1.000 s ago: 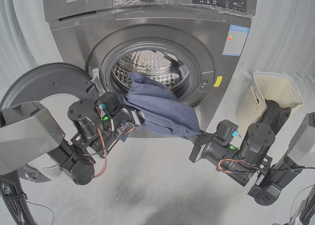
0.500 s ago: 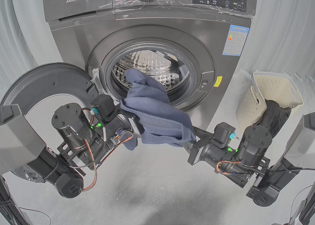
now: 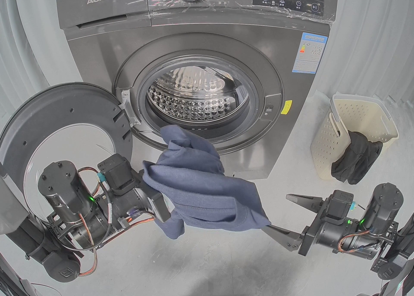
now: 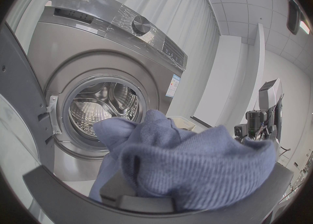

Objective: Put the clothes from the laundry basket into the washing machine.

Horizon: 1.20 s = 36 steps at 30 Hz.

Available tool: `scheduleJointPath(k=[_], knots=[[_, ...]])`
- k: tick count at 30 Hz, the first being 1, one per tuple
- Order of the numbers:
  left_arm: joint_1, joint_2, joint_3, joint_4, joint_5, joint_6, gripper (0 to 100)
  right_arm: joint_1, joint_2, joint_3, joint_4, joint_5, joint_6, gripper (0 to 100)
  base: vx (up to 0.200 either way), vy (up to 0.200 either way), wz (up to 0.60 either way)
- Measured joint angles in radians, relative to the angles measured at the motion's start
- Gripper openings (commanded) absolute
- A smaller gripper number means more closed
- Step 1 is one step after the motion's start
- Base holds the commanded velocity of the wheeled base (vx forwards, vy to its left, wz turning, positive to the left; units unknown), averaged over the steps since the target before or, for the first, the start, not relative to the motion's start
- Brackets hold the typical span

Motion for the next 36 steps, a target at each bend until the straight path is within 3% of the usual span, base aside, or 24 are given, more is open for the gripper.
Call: scheduleJointPath(k=[2, 6, 19, 36], knots=[[0.016, -0.007, 0.013, -0.001, -0.009, -0.001, 0, -0.040, -0.016, 0.006, -0.004, 0.056, 0.000, 100, 0.000, 0.000, 0.00], [0.050, -0.001, 0.024, -0.001, -0.016, -0.003, 0, -0.096, -0.036, -0.012, -0.037, 0.090, 0.016, 100, 0.000, 0.000, 0.00], [0.077, 0.034, 0.027, -0.001, -0.015, -0.002, 0, -0.202, -0.017, -0.020, -0.041, 0.081, 0.024, 100, 0.000, 0.000, 0.00], [0.068, 0.054, 0.029, 0.000, -0.016, 0.002, 0, -0.225, 0.050, -0.033, -0.043, 0.079, 0.020, 100, 0.200, 0.000, 0.00]])
